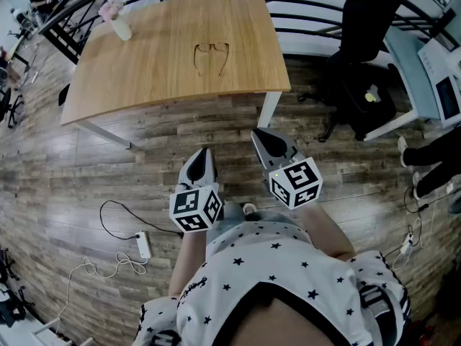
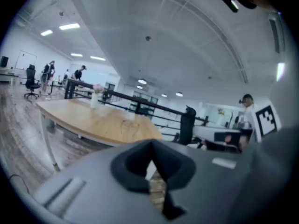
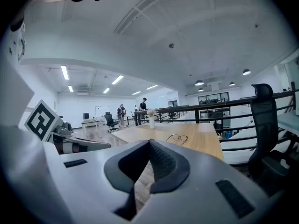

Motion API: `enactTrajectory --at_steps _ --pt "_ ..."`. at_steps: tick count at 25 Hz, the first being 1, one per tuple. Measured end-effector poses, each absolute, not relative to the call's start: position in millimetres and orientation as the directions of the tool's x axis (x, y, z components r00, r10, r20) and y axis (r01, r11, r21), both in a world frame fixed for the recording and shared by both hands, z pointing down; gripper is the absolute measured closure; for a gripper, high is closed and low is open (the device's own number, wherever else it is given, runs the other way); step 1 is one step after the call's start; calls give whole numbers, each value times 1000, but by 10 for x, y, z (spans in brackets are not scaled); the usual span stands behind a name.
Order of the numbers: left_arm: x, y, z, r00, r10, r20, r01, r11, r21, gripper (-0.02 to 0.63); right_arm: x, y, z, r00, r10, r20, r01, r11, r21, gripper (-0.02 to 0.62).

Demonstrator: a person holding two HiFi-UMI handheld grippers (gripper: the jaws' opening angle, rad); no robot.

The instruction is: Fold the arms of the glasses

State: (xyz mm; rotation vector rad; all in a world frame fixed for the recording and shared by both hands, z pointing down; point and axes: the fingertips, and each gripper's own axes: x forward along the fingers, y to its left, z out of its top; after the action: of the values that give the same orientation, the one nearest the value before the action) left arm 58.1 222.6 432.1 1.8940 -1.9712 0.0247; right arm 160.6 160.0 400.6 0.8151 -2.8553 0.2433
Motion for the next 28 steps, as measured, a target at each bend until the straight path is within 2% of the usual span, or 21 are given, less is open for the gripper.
enactTrajectory --at_steps 11,28 --pt "756 2339 4250 -1 -961 277 -955 83 283 600 1803 1755 3919 -848 -500 175 -519 850 -86 580" --pt "745 2282 4354 -8 -957 291 -940 107 325 600 1759 1775 4091 -877 -432 210 -461 880 -116 577"
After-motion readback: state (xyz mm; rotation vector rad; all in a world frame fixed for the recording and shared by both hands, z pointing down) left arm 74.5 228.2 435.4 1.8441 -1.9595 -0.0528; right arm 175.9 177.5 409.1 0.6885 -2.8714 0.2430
